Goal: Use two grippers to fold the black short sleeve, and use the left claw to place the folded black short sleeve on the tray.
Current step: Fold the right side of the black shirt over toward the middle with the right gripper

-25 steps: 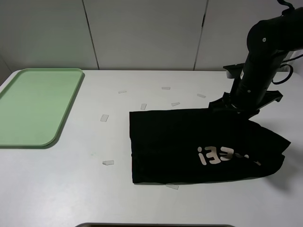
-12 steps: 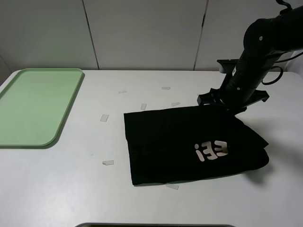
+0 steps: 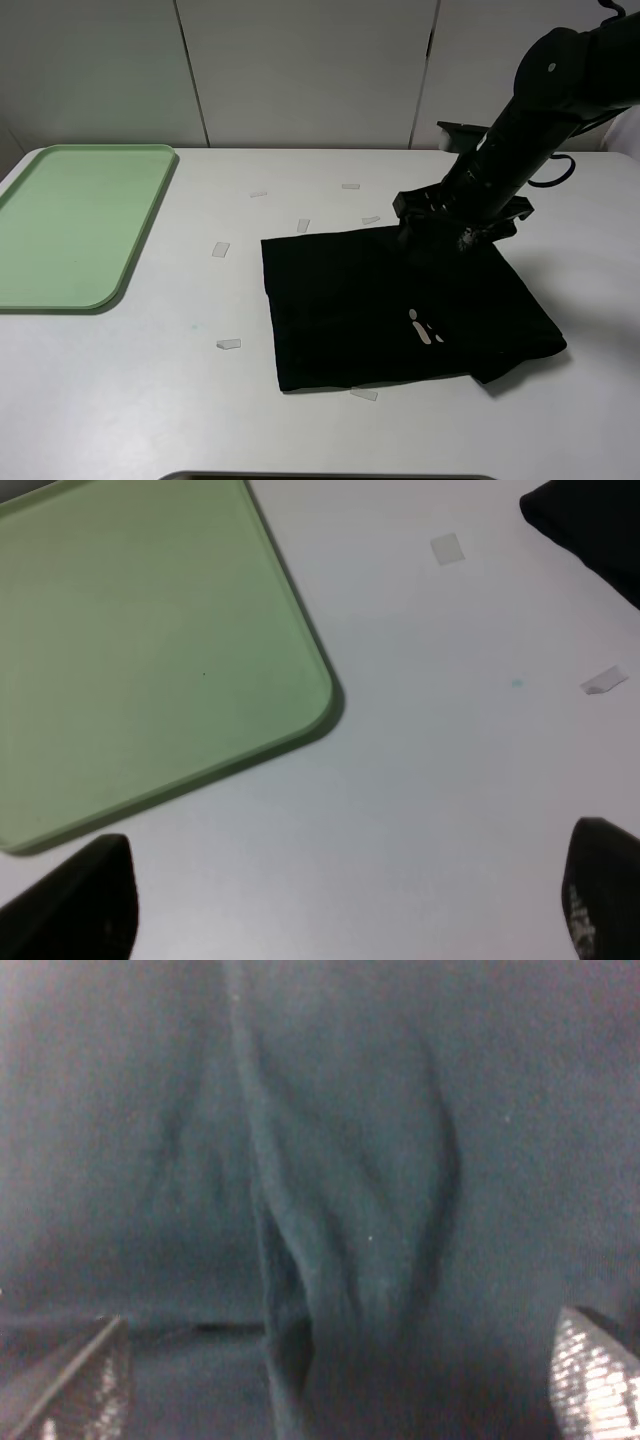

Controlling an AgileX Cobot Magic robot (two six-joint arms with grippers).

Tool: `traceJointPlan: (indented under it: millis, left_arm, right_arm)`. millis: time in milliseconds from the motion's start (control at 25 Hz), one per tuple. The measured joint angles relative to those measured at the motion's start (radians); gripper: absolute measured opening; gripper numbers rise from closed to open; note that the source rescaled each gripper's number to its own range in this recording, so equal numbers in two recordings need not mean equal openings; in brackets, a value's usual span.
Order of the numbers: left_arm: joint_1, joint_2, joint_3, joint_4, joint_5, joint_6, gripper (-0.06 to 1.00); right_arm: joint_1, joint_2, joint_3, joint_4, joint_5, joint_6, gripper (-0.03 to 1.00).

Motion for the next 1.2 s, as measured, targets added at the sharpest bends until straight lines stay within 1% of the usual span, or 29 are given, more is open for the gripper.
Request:
traceJointPlan:
  millis: [80,160,280,320,440,480,520,560,640,720,760,800,880,960,1000,1040,1200]
  left_arm:
    - [0.000,0.000,0.000,0.000,0.000,0.000,0.84]
    - [0.000,0.000,0.000,0.000,0.000,0.000,0.84]
    - [0.000,0.000,0.000,0.000,0.000,0.000,0.84]
    - [0.000,0.000,0.000,0.000,0.000,0.000,0.84]
    - [0.000,0.000,0.000,0.000,0.000,0.000,0.84]
    - [0.000,0.000,0.000,0.000,0.000,0.000,0.84]
    - [0.000,0.000,0.000,0.000,0.000,0.000,0.84]
    - [0.000,0.000,0.000,0.000,0.001,0.000,0.84]
    - [0.000,0.000,0.000,0.001,0.001,0.000,0.84]
    - [0.000,0.000,0.000,0.001,0.001,0.000,0.84]
    - [0.000,0.000,0.000,0.001,0.001,0.000,0.84]
    - [0.000,0.000,0.000,0.001,0.001,0.000,0.84]
    - [0.000,0.000,0.000,0.001,0.001,0.000,0.84]
    - [0.000,0.000,0.000,0.001,0.001,0.000,0.84]
    - [0.000,0.000,0.000,0.001,0.001,0.000,0.84]
    - [0.000,0.000,0.000,0.001,0.001,0.000,0.84]
    - [0.000,0.000,0.000,0.001,0.001,0.000,0.84]
  right_arm:
    - [0.000,-0.005,0.000,0.001,0.000,-0.034,0.93]
    - [0.000,-0.020,0.000,-0.029,-0.001,-0.065,0.94]
    - [-0.014,-0.049,0.000,-0.125,0.003,-0.080,0.94]
    - [-0.026,-0.058,0.000,-0.176,0.014,-0.078,0.94]
    - [-0.071,-0.065,0.000,-0.288,0.088,-0.031,0.94]
    - [-0.094,-0.065,0.001,-0.349,0.154,0.025,0.94]
    - [-0.101,-0.065,0.008,-0.374,0.185,0.041,0.94]
    - [-0.105,-0.065,0.019,-0.406,0.208,0.058,0.94]
    - [-0.105,-0.065,0.050,-0.442,0.215,0.070,0.94]
    - [-0.105,-0.065,0.095,-0.452,0.182,0.073,0.94]
    - [-0.105,-0.065,0.127,-0.452,0.149,0.073,0.94]
    - [-0.105,-0.065,0.127,-0.452,0.149,0.073,0.94]
    - [-0.105,-0.065,0.173,-0.433,0.091,0.084,0.94]
    - [-0.104,-0.065,0.209,-0.398,0.041,0.107,0.94]
    - [-0.091,-0.065,0.226,-0.350,-0.002,0.132,0.94]
    - [-0.080,-0.066,0.231,-0.321,-0.025,0.142,0.94]
    - [-0.023,-0.066,0.238,-0.251,-0.093,0.151,0.94]
